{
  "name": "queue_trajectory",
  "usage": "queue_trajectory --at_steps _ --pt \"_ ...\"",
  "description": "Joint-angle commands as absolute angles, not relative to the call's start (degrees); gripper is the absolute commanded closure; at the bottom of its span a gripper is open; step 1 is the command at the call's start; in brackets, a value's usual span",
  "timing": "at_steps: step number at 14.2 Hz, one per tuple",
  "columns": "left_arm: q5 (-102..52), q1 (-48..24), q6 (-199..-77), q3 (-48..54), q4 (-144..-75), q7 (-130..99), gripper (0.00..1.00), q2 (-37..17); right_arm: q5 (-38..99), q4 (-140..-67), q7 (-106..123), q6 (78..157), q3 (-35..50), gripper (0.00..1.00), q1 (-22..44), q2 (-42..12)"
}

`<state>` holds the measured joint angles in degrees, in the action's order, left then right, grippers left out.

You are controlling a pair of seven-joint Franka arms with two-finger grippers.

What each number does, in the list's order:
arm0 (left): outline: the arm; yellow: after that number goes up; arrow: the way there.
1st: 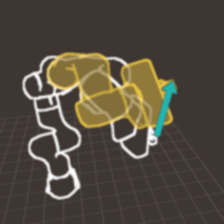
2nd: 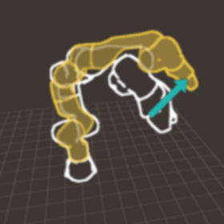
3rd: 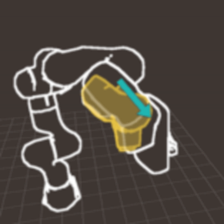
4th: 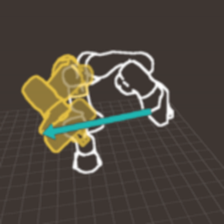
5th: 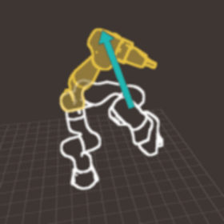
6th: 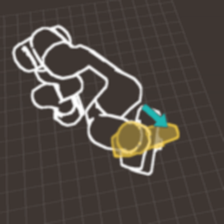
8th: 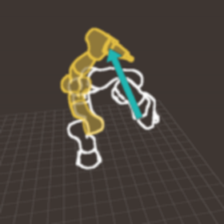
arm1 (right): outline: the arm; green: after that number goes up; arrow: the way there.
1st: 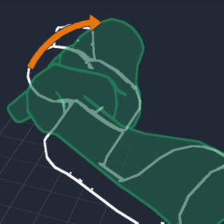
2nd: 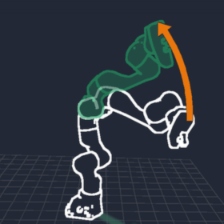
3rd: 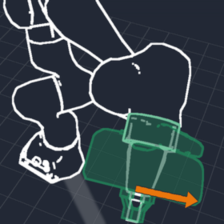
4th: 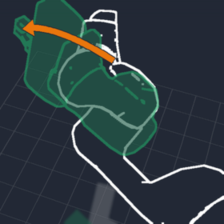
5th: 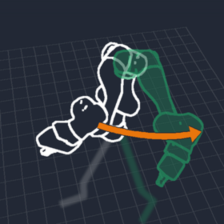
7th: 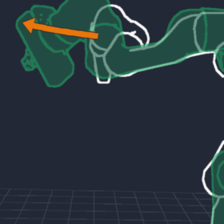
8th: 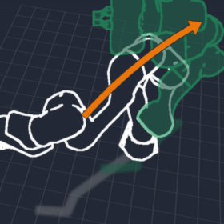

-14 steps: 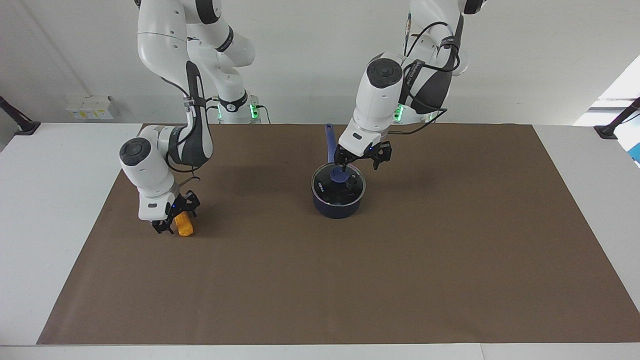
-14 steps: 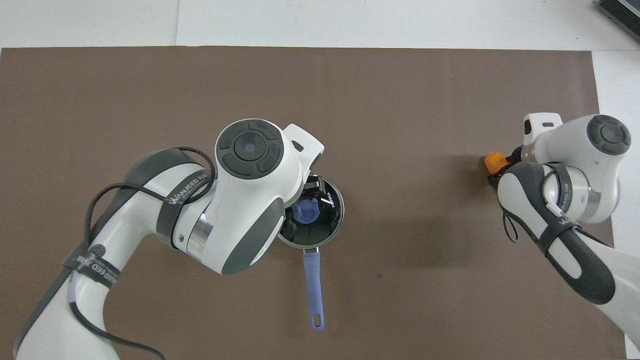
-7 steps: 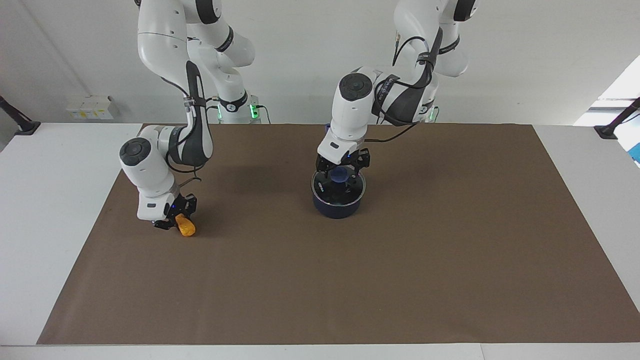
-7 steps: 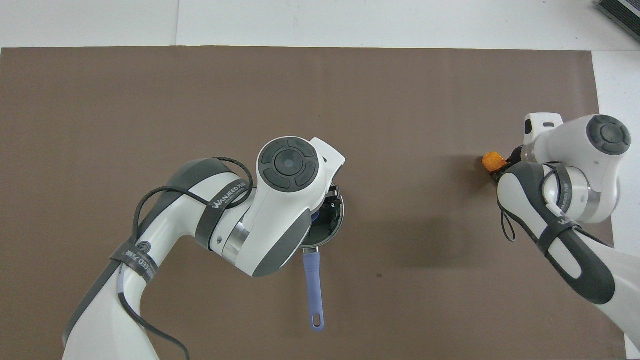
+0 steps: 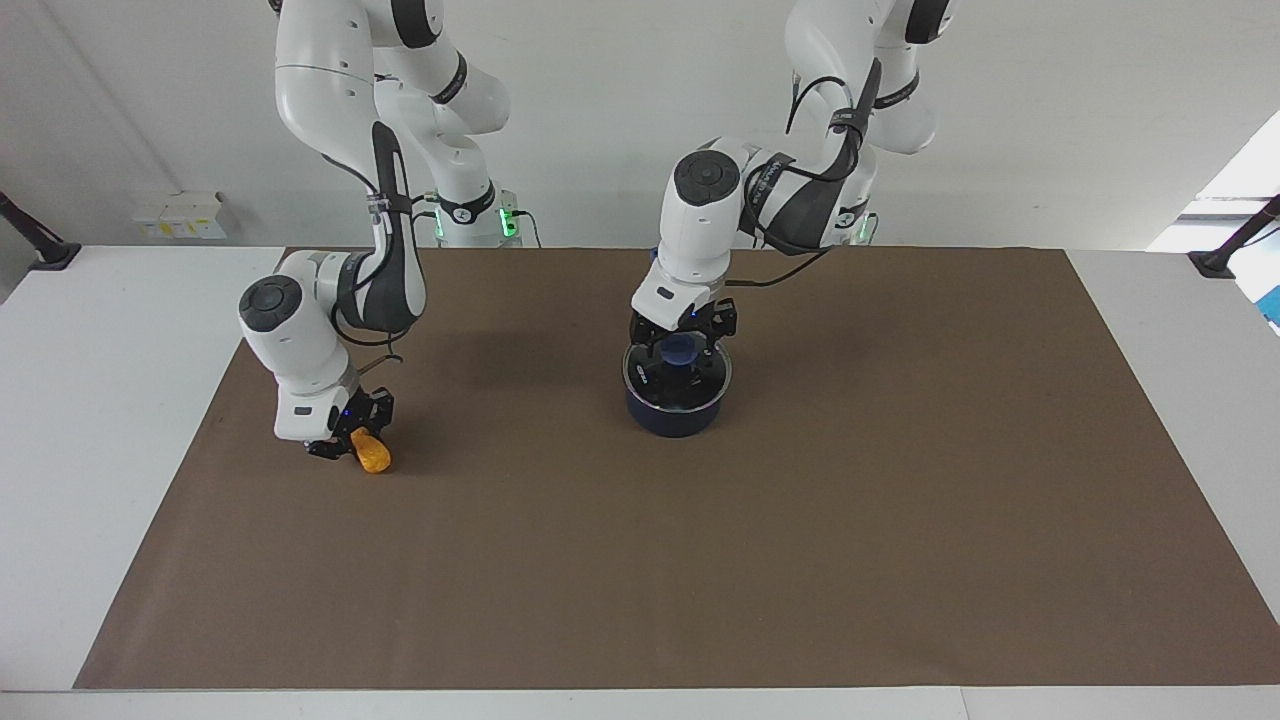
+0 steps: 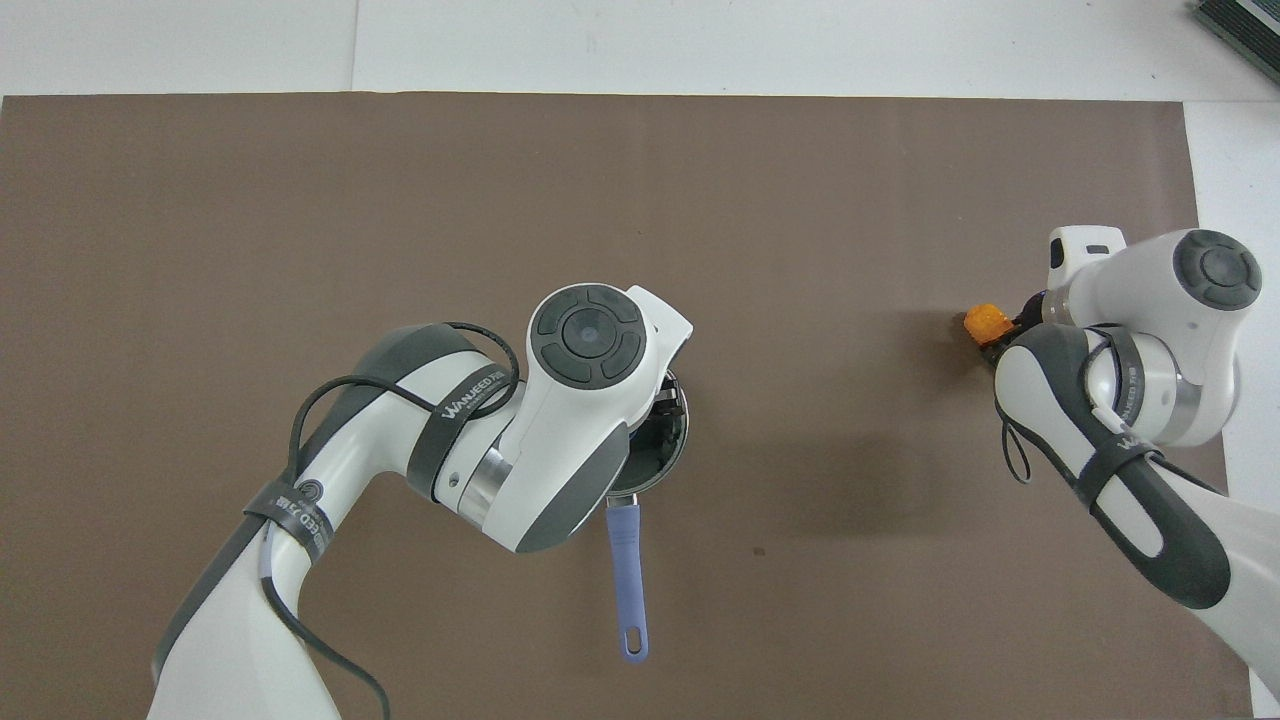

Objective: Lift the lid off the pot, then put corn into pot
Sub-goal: 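Grasp the lid knob with the left gripper while the right gripper grasps the corn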

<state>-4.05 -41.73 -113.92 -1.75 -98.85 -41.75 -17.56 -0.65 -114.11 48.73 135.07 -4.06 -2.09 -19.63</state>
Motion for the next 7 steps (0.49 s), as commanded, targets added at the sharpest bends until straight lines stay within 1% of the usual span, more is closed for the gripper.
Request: queue_trajectory --at_steps 1,2,3,6,7 --pt "-4.4 -43.0 -115.9 -2.8 -101.2 -43.8 0.03 -16.4 -0.2 -114.5 47.9 135.2 -3.6 1.00 -2.6 -19.2" --pt "-4.4 -43.1 -116.1 -2.8 -101.1 -44.8 0.13 -16.4 -0.2 -114.5 47.9 135.2 -3.6 1.00 -2.6 -19.2" --pt "-4.5 -43.1 -116.3 -2.8 -101.1 -45.3 0.27 -16.4 -0.3 -114.4 47.7 135.1 -3.6 1.00 -2.6 -19.1" --pt "-4.6 -43.0 -115.6 -2.8 -100.7 -45.4 0.89 -16.5 -0.3 -112.6 47.4 132.1 -3.6 1.00 -2.5 -18.8" --pt "-4.6 -43.0 -115.4 -2.8 -100.5 -45.4 1.00 -16.5 -0.2 -112.1 47.3 131.1 -3.6 1.00 -2.5 -18.5"
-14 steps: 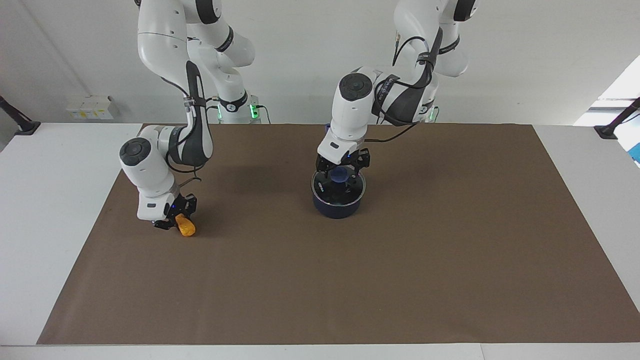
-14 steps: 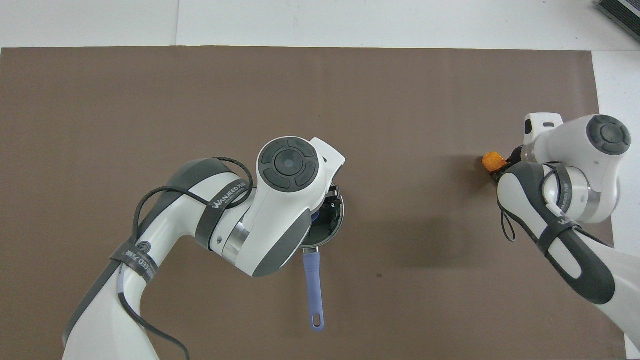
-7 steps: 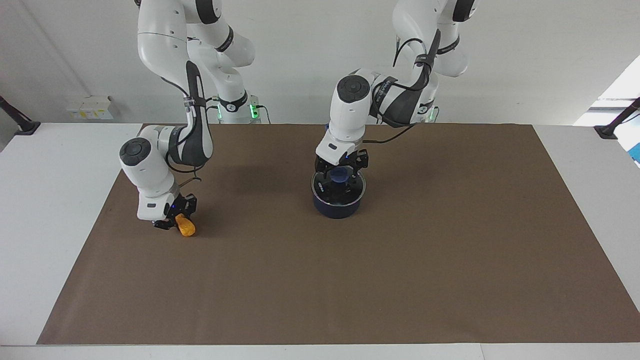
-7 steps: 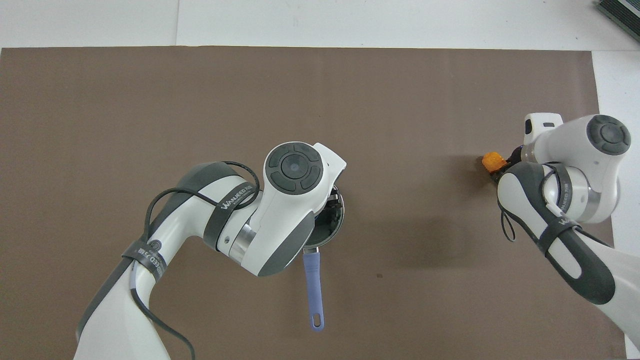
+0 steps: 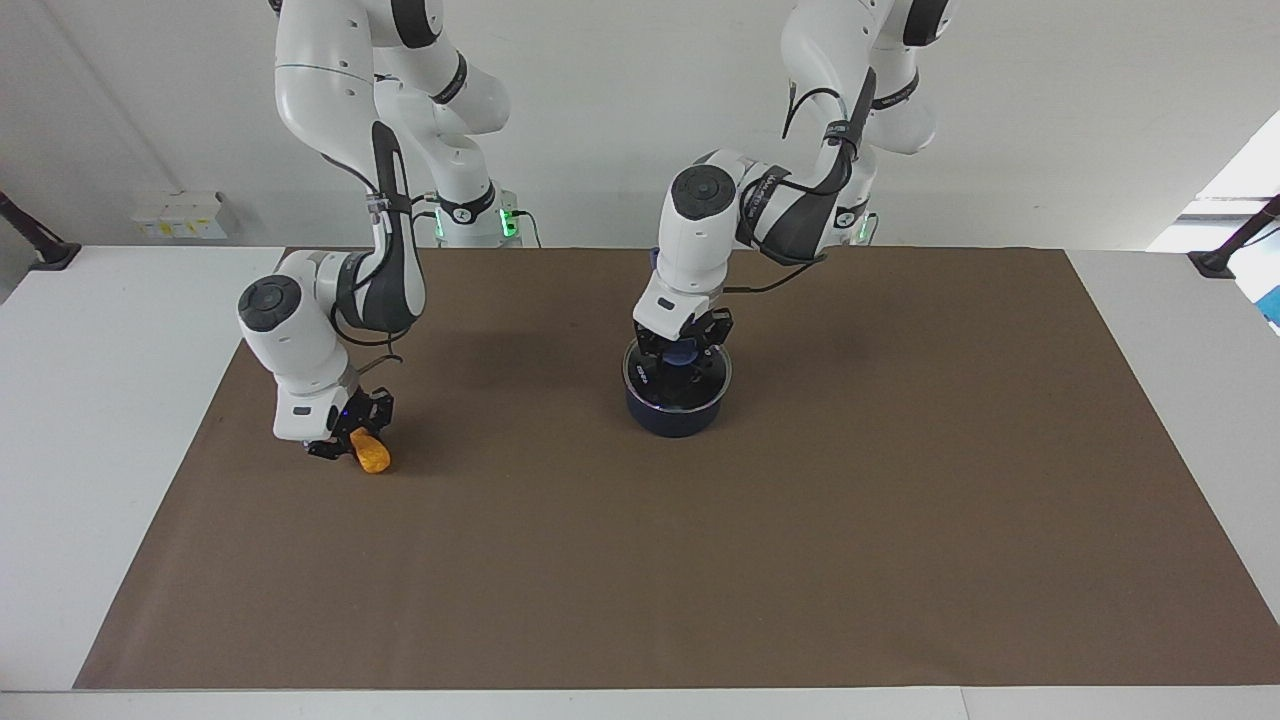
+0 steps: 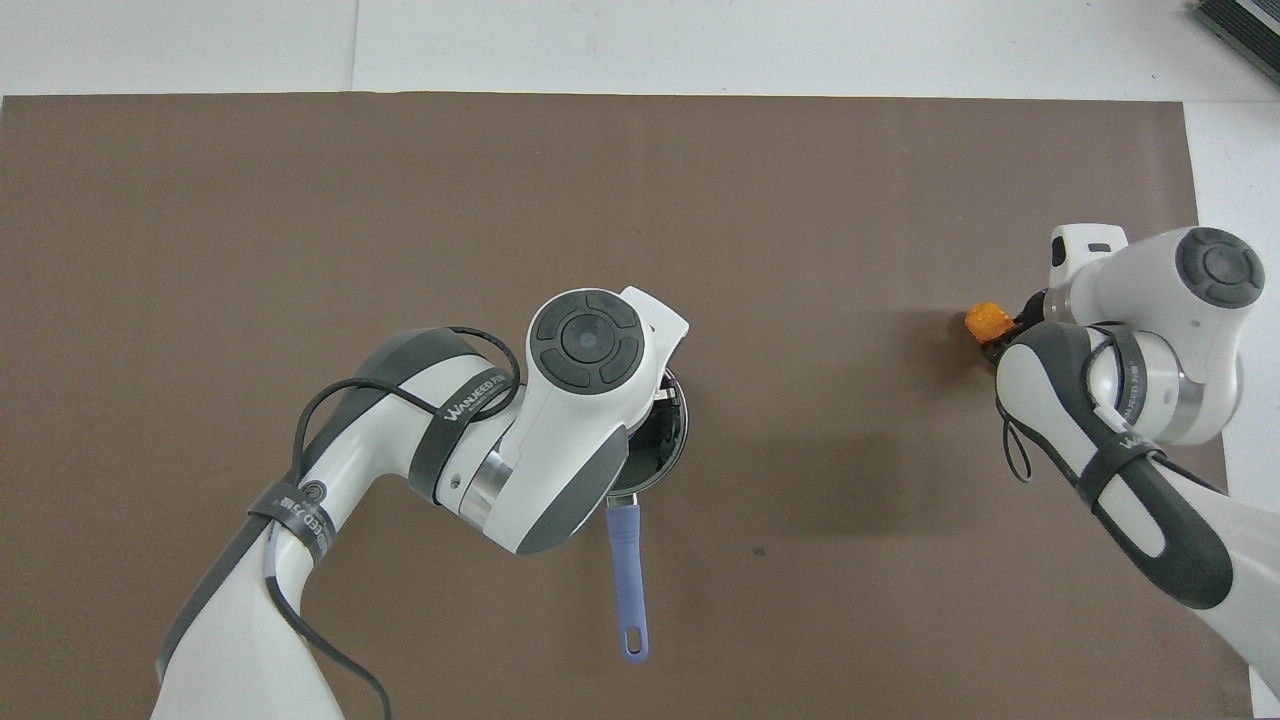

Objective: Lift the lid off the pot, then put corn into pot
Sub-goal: 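Grasp the lid knob with the left gripper while the right gripper grasps the corn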

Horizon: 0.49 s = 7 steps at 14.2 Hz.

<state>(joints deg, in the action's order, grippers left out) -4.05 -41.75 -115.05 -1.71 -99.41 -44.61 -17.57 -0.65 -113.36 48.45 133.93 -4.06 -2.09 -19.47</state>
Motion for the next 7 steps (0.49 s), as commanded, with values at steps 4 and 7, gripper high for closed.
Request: queue_trajectory --at_steps 4,7 --pt "-4.6 -42.8 -113.0 -2.9 -98.4 -45.4 1.00 -16.7 -0.2 -111.0 40.0 127.6 -3.6 1.00 -2.0 -14.4" --pt "-4.6 -42.0 -109.1 -2.9 -95.1 -45.3 1.00 -16.3 -0.3 -107.9 31.4 120.8 -2.8 1.00 -1.6 -10.9"
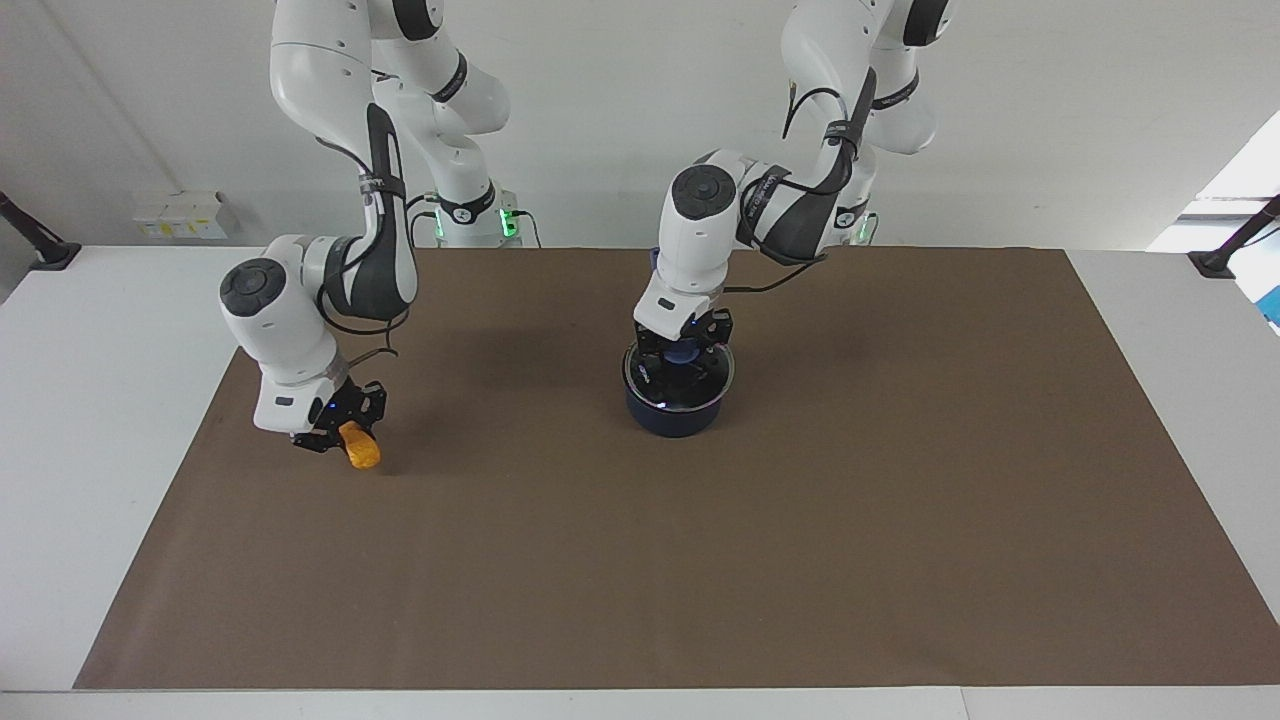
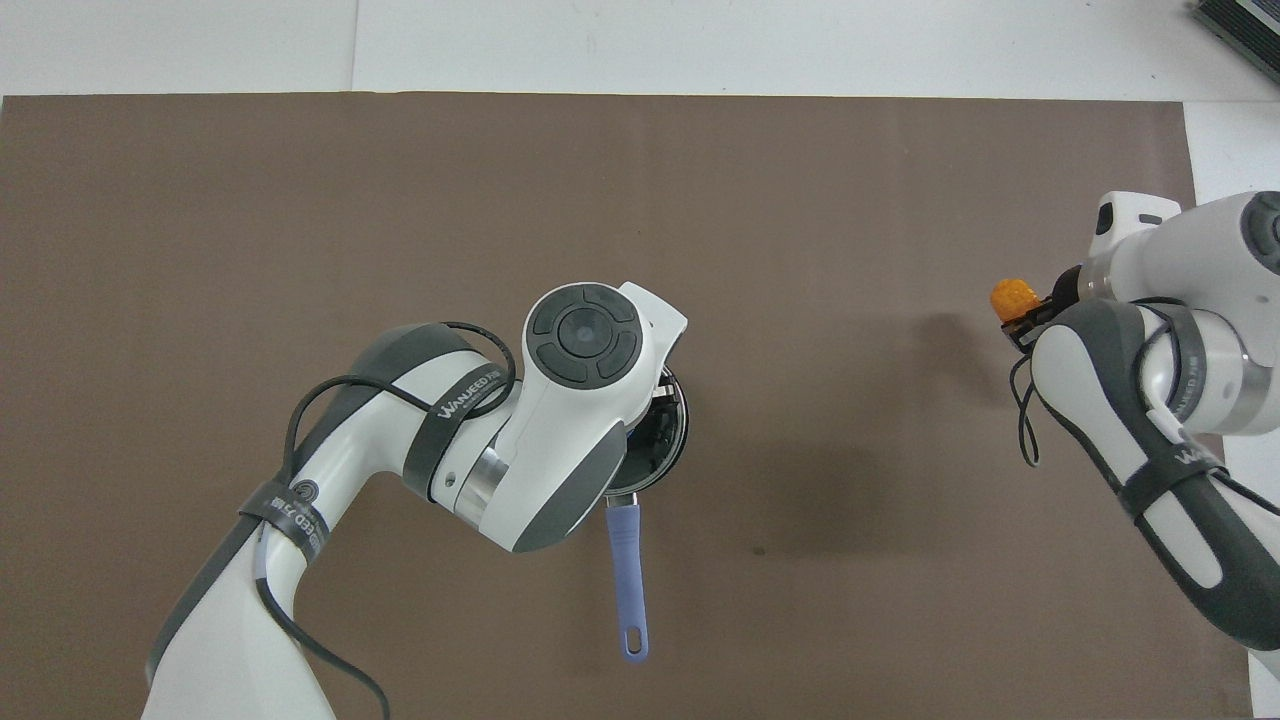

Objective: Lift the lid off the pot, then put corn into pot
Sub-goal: 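Lift the lid aside with the left gripper while the right gripper carries corn over pot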

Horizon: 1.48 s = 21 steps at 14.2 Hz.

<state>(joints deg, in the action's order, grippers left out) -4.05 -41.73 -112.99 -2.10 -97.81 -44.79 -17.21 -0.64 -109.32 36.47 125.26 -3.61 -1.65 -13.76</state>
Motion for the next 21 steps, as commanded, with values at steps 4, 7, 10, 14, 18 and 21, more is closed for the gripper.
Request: queue_trajectory --at_steps 4,7,10,14,18,21 --pt "-4.9 -38.2 -108.0 -3.5 -94.3 -44.4 1.00 -13.8 -0.6 -105.4 21.6 113.6 -1.1 1.00 -0.1 -6.7" --pt "-5.3 -34.0 -107.3 -3.4 -94.8 -42.1 1.00 -11.6 -1.4 -103.2 13.9 110.8 -1.1 1.00 3.9 -5.8" --pt "-6.6 -29.1 -106.5 -3.6 -94.9 -35.1 1.00 -11.1 -2.5 -102.7 2.0 110.6 -1.1 1.00 10.1 -5.8" --pt "-6.6 -22.5 -105.0 -3.6 -95.8 -25.1 1.00 -11.1 -2.4 -99.5 -11.0 110.6 -1.1 1.00 19.8 -7.8" --pt "-6.6 -15.8 -105.6 -3.6 -99.0 -15.1 1.00 -10.3 -1.1 -97.9 -20.5 111.6 -1.1 1.00 26.2 -10.6" --pt "-6.5 -11.9 -106.1 -3.6 -101.1 -9.6 1.00 -9.8 -1.6 -94.9 -28.6 112.8 -1.1 1.00 32.2 -15.1"
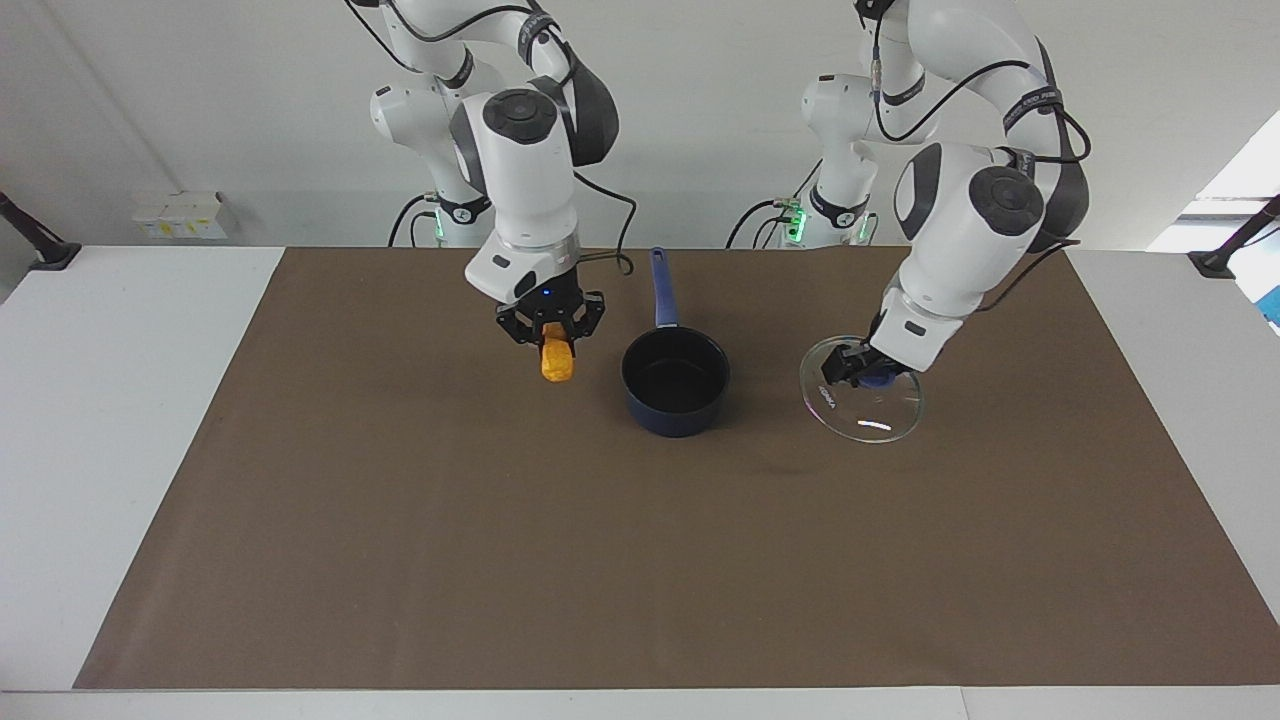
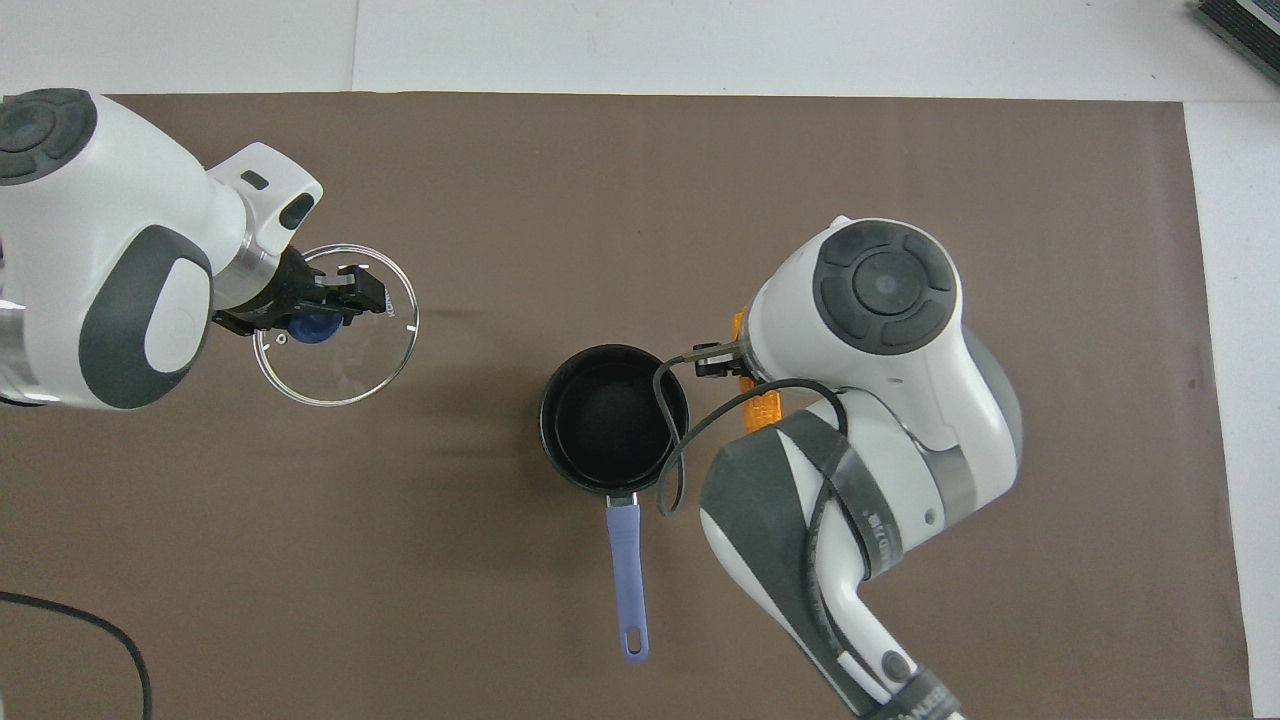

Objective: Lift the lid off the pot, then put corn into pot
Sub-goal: 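Lift the lid aside with the left gripper while the right gripper carries corn over pot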

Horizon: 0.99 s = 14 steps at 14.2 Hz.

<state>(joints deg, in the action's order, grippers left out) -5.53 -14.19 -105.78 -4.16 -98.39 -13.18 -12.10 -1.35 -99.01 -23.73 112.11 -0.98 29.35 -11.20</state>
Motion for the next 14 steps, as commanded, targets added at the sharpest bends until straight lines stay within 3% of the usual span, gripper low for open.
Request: queue_trajectory --at_steps 1,6,14 --pt "-6.5 -10.6 -106.5 -3.6 -101.1 -7.1 1.00 -9.9 -1.7 -93.3 -31.5 112.9 -1.1 1.00 33.5 -16.9" --pt "-5.5 -6.3 -110.6 -3.6 -99.9 -2.2 1.00 -13.2 -1.7 -91.5 -37.8 118.3 -1.1 1.00 38.6 -22.4" --pt "-4.9 -0.7 -118.0 -3.6 -101.7 6.8 1.00 -17.2 -1.3 -97.4 -37.1 123.9 -0.9 1.00 39.7 -23.6"
